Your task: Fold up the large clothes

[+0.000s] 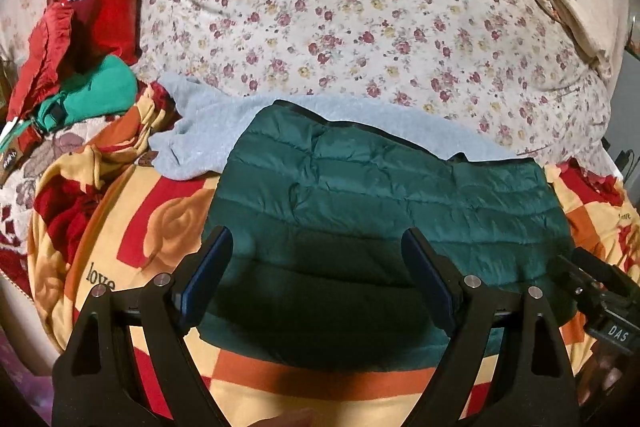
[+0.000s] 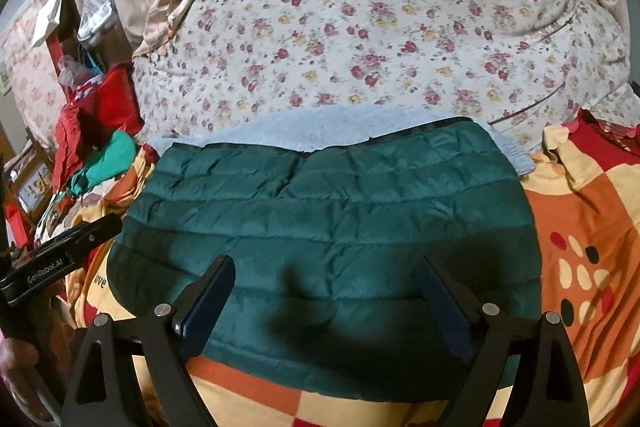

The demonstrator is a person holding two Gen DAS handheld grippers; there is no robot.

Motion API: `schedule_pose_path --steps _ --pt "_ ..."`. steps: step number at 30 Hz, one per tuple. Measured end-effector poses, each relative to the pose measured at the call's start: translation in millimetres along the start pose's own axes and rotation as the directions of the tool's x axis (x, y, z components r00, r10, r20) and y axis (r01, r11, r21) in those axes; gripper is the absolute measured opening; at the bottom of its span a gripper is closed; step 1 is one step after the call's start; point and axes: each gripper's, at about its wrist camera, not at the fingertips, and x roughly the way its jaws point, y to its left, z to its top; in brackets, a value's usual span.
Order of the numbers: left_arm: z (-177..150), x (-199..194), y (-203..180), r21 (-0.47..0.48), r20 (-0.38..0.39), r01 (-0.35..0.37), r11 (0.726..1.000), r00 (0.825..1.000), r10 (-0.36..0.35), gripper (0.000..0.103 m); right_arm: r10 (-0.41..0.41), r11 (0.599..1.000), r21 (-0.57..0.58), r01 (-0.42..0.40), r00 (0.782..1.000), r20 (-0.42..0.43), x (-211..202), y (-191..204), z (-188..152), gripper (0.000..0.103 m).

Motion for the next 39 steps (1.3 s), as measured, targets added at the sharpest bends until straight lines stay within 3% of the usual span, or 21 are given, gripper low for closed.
schedule_pose_path --steps 7,11,39 --pt "-5.1 -7.3 -5.4 0.015 0.017 -0.016 1.0 1.0 0.016 0.086 -0.018 1.0 -0.019 0.019 1.0 0.012 -3.6 12.9 -1.9 0.091" --pt "-7.1 -10.1 -7.8 0.017 0.026 -0.021 1.0 0.999 0.02 0.086 -0.038 0.999 -0.036 0.039 0.999 0.03 -7.7 18.1 -0.8 0.097" --pt "-11.6 -21.5 -9.6 0.036 0.058 -0.037 0.999 0.998 0.035 0.086 -0.049 0.998 -0.046 0.05 0.998 0.035 -12.6 28.4 -0.4 0.097"
